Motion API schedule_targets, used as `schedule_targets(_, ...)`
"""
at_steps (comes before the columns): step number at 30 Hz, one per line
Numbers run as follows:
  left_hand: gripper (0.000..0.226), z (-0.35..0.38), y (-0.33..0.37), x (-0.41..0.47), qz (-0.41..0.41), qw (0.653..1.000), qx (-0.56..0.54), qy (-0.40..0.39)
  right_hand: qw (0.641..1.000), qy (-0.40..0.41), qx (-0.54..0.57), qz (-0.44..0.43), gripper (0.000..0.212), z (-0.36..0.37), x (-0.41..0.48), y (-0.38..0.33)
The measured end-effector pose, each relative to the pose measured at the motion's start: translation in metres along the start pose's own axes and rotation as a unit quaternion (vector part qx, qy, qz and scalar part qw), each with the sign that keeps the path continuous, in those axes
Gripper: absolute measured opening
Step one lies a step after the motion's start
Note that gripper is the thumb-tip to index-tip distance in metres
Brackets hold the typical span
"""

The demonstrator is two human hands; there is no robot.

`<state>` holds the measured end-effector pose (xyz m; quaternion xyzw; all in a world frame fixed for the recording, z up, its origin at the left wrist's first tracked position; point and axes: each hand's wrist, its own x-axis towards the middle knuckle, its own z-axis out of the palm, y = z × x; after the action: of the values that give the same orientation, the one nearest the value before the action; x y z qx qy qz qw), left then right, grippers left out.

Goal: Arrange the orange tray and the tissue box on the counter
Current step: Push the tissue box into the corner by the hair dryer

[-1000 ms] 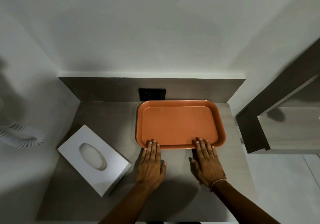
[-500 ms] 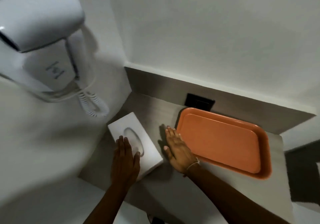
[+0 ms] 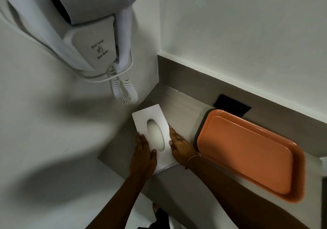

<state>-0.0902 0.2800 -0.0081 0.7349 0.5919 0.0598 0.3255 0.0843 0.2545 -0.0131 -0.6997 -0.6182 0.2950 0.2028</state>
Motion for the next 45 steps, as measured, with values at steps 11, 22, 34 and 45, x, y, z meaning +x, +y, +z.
schedule_targets(11,0.081,0.0,0.005,0.019,-0.015,0.998,-0.068,0.001,0.99,0.057,0.114,0.052,0.06,0.014,0.002,-0.003)
schedule_targets(22,0.068,-0.043,0.032,0.122,0.034,0.995,-0.076,-0.062,0.918,0.188,0.295,0.188,0.063,0.027,0.042,-0.026)
schedule_targets(34,0.063,-0.073,0.039,0.215,0.087,0.992,0.033,-0.081,0.914,0.151,0.326,0.19,0.075,0.024,0.105,-0.037)
schedule_targets(45,0.062,-0.043,-0.027,0.082,0.169,0.974,0.119,0.094,0.997,0.055,-0.045,-0.01,0.072,0.015,0.034,-0.019)
